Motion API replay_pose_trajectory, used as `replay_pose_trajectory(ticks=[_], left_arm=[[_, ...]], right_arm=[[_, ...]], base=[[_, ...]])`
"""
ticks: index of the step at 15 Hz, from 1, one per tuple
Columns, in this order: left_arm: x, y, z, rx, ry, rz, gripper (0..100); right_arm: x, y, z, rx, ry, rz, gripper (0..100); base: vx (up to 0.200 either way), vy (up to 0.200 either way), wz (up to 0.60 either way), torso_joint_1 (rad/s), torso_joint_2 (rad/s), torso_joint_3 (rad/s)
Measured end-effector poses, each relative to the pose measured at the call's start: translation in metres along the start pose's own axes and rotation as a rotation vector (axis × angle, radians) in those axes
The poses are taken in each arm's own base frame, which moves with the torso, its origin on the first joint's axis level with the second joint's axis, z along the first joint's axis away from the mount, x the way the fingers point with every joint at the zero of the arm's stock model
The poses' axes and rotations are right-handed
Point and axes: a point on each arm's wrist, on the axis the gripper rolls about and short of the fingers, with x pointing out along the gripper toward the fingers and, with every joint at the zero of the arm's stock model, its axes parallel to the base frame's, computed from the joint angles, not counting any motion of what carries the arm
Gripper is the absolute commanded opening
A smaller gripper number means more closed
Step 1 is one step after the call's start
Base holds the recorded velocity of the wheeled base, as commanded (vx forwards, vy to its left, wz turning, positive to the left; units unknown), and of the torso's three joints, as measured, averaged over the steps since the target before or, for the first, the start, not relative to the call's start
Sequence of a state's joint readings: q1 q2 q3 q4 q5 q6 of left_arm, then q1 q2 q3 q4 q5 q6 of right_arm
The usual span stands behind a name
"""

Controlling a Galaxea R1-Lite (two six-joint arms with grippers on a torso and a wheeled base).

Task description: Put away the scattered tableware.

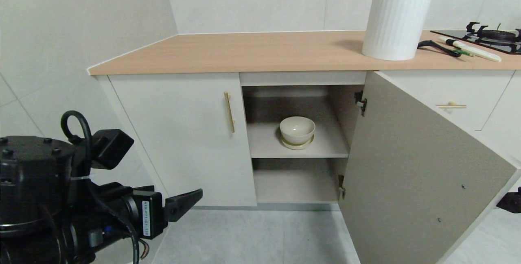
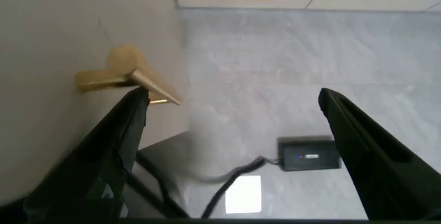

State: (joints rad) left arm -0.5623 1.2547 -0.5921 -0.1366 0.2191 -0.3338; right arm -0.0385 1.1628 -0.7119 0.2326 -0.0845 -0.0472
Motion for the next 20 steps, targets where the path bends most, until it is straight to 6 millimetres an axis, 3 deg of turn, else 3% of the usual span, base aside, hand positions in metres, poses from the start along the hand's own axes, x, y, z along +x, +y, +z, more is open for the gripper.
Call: replay_pose_trajectory(ticks=[3,7,11,15,20], left_arm=[[0.0,0.0,0.0,0.001,0.001,-0.001,100],[0.0,0.0,0.0,0.001,0.001,-0.001,100],[0.0,0.0,0.0,0.0,0.002,0.0,100],[0.0,0.0,0.0,0.001,0.002,0.0,100],[0.0,0.0,0.0,0.0,0.001,0.0,100]], right_arm=[[0.012,-0.001,-0.001,0.028,0.024,-0.009,100],[0.013,-0.003,-0.002,0.031,0.033,-0.023,100],[-0.009,-0.005,-0.008,0.018,0.12,-0.027,100],[-0.031,-0.007,-0.003,-0.004,0.065,-0.037,100],[-0.037,-0.019,0.005,0.058,0.016,-0.11,100]], base=[[0.0,0.0,0.0,0.0,0.0,0.0],[0.0,0.0,0.0,0.0,0.0,0.0],[0.0,0.0,0.0,0.0,0.0,0.0],[0.0,0.0,0.0,0.0,0.0,0.0],[0.0,0.0,0.0,0.0,0.0,0.0]])
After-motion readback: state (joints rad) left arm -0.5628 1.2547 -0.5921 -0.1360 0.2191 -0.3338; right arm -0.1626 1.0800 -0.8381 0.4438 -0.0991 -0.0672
